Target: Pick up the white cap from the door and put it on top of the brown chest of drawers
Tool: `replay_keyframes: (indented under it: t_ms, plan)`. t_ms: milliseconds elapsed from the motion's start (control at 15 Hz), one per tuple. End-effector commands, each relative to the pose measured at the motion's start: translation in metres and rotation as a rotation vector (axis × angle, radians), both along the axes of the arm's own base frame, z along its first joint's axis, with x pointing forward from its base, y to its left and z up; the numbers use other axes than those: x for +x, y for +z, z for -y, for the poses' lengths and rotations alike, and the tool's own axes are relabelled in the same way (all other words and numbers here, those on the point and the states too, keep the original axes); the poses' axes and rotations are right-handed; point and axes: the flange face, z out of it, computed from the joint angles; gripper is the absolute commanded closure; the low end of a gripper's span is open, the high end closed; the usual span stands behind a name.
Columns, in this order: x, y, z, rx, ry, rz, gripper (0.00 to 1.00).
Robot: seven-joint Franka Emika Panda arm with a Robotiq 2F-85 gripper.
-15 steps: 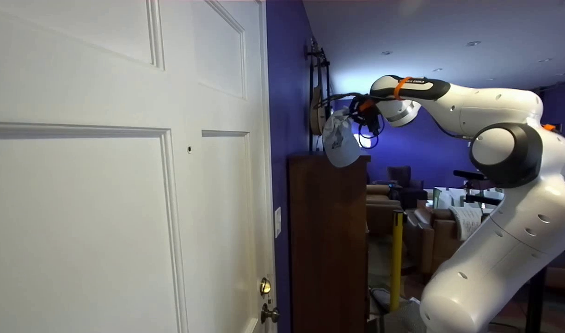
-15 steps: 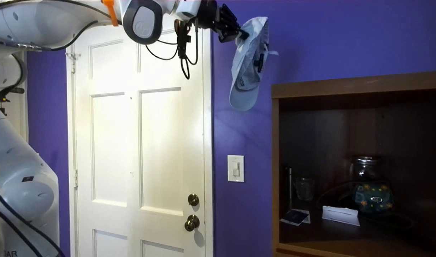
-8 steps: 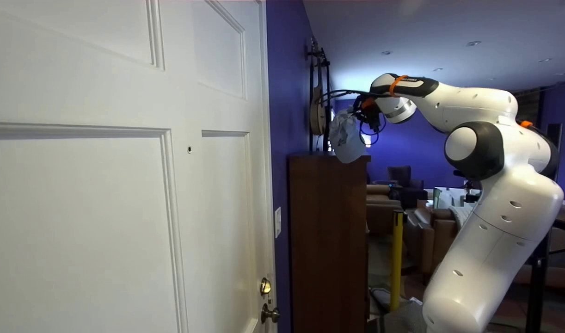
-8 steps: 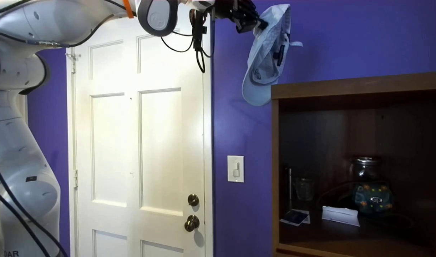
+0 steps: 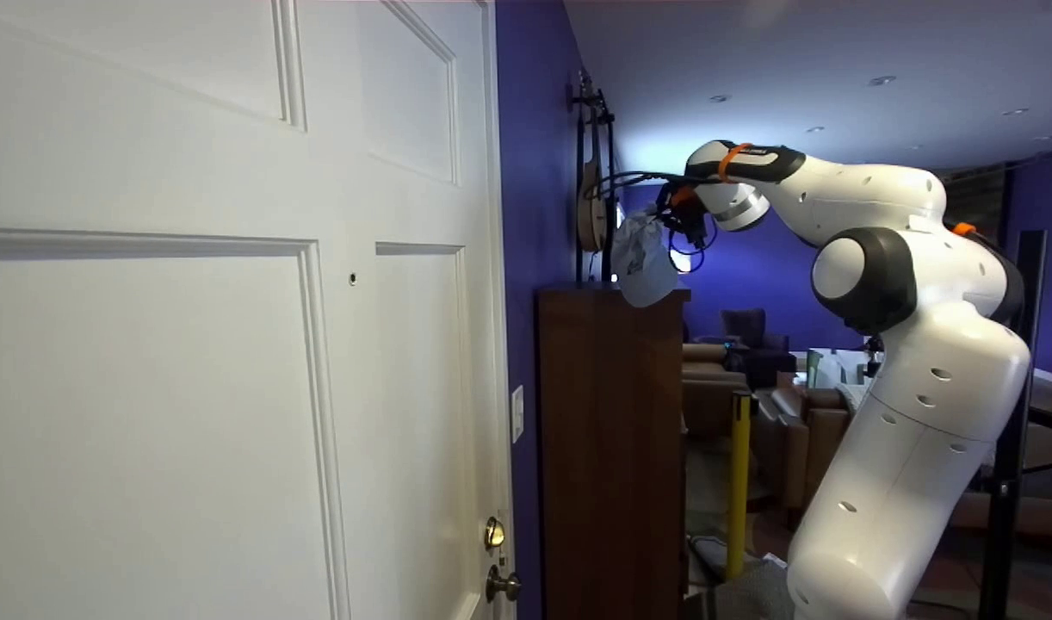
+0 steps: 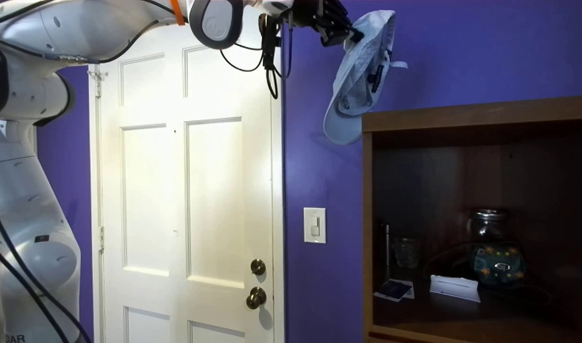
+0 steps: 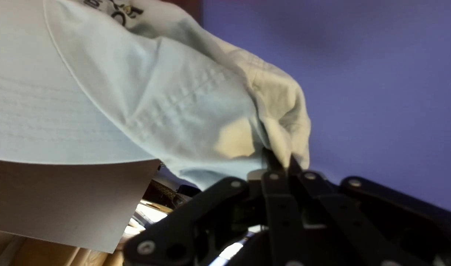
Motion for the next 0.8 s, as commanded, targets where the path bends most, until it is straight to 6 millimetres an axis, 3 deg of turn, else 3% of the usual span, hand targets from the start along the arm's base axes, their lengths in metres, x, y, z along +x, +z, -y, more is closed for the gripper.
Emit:
replay_keyframes:
  t_ms: [0,467,733]
  plan:
    - [0.009,0.005,0.027,0.018,-0.004,-0.018,0.99]
    - [0.023,-0.012,0.076,0.067,-0.014,-0.015,0.99]
    - [0.032,-0.029,0.116,0.081,-0.105,0.031,0.99]
